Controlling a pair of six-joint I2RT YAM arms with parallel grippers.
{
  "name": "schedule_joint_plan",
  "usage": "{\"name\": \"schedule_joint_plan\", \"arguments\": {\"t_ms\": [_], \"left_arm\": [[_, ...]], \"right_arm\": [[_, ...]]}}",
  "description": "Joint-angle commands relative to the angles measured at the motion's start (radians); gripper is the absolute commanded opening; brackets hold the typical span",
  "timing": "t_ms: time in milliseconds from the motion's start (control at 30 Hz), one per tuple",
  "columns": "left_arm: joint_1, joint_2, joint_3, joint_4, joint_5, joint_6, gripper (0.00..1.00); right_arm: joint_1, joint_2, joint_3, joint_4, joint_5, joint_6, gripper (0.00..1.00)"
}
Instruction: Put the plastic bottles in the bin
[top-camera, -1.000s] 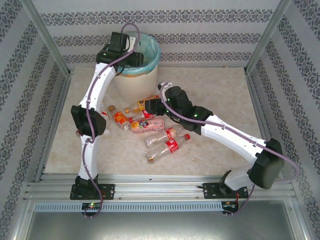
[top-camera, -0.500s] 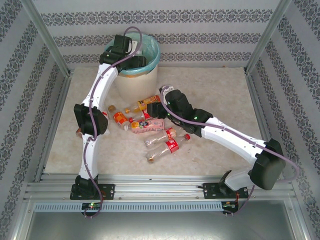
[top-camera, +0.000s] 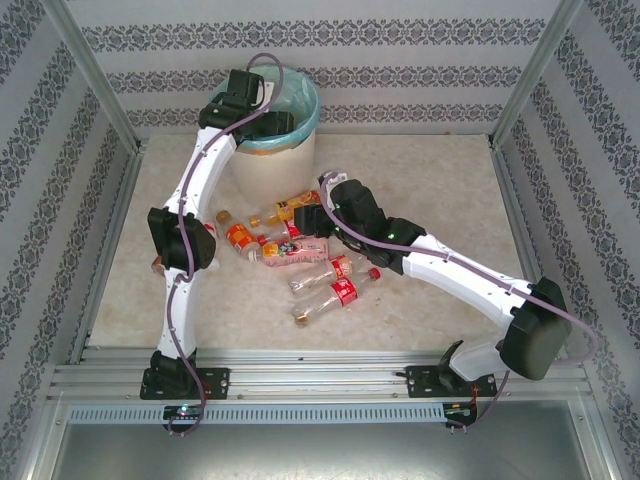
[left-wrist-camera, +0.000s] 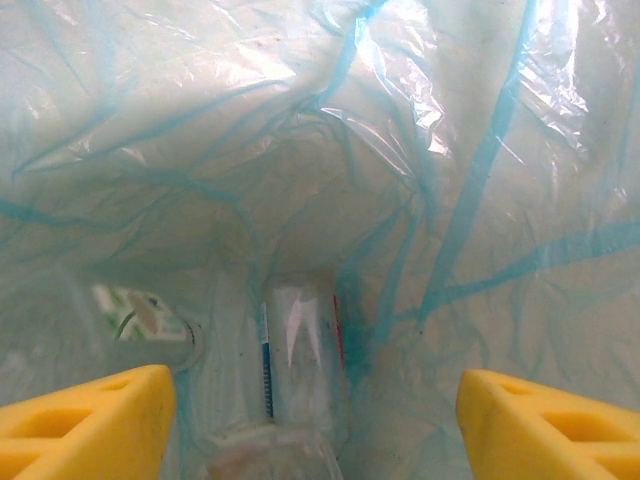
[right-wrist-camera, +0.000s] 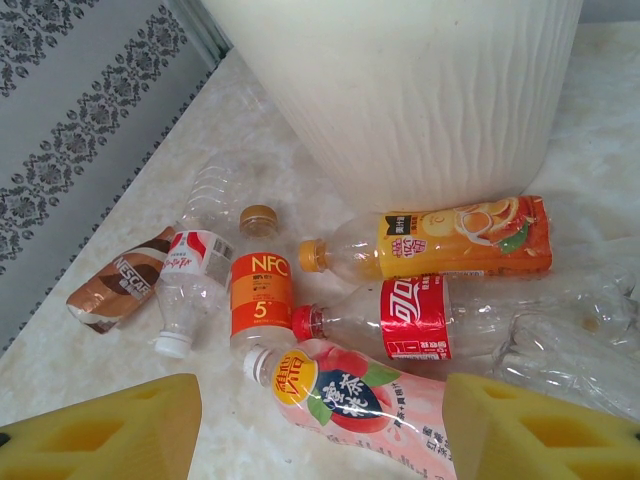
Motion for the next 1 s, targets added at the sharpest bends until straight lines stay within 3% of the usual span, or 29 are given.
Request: {"name": "schedule_joint_plan", "arguments": {"t_ms": [0,667,767,967], "left_arm": [[-0.008,-0.044,0.028,0.019,0.000,-0.019,0.74],[-0.022,-0.368,-0.007,0.024,0.076,-0.068,0.73],[-0.037,-0.494,-0.152,0.037,0.099,-0.048,0.73],[-0.054,-0.896,-0.749,0.289,0.141,-0.034,0.71]], "right_arm": [[-0.005,-0.023,0.000,0.002,0.013,0.009,0.66],[-0.005,-0.110,0.043,-0.103,0.041,-0.082,0.66],[-0.004,-0.140,0.019,-0.112,-0.012,-0.144,0.66],[-0.012,-0.164,-0.022,-0.217,-0.042,-0.233,0.66]]}}
